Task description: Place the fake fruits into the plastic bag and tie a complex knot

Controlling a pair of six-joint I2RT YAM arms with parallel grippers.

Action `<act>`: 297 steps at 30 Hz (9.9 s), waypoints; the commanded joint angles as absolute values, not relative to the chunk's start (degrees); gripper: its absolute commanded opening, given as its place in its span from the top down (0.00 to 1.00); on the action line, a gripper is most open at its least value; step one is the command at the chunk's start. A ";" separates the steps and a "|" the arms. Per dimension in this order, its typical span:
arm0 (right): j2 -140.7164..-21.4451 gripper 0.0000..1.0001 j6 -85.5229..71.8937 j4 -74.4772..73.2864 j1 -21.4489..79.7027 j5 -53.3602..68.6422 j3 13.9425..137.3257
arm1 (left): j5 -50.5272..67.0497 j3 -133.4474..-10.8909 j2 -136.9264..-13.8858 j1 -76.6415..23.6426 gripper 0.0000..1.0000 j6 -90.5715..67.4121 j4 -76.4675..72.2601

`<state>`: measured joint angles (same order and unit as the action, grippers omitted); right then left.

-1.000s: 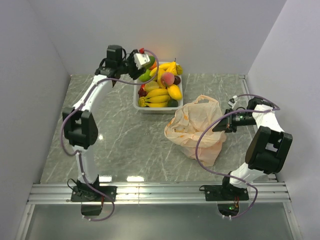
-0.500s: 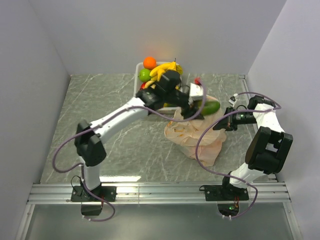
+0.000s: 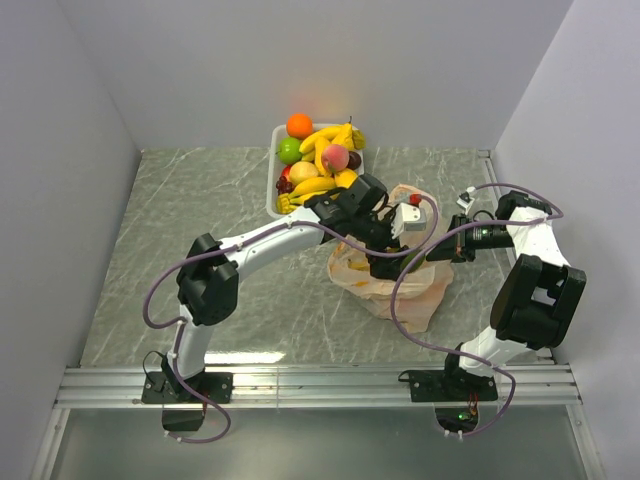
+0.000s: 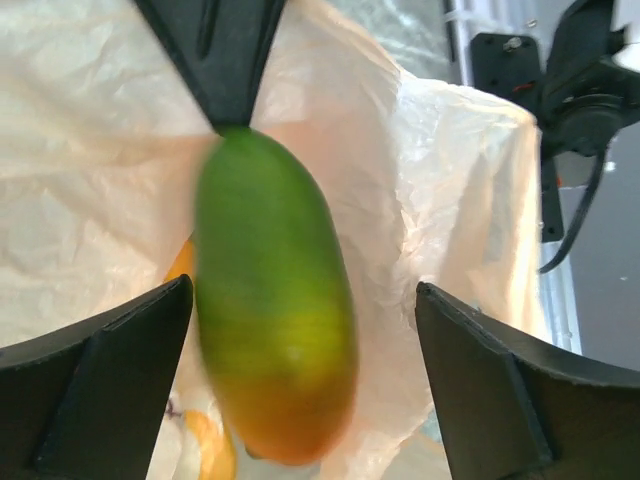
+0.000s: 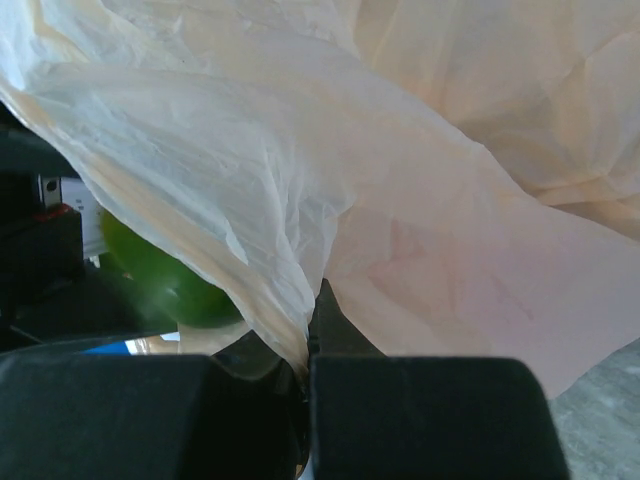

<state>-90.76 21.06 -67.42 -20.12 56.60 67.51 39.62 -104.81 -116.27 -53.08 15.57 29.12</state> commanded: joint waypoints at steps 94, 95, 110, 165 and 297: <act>-90.26 1.00 22.94 -68.99 -21.18 57.30 69.17 | 33.93 -108.46 -125.51 -12.39 0.05 68.02 12.68; -90.09 1.00 22.77 -69.08 -21.18 57.22 69.26 | 33.66 -107.67 -126.12 -12.39 0.04 68.03 11.53; -91.49 1.00 22.59 -69.70 -21.97 57.13 70.84 | 31.73 -110.74 -132.36 -13.97 0.03 71.72 7.65; -92.20 1.00 23.03 -68.99 -22.68 58.62 69.79 | 34.10 -106.08 -123.92 -15.21 0.08 77.78 12.66; -93.08 1.00 21.45 -65.83 -23.12 60.64 69.35 | 43.32 -115.50 -114.62 -30.40 0.67 8.01 17.57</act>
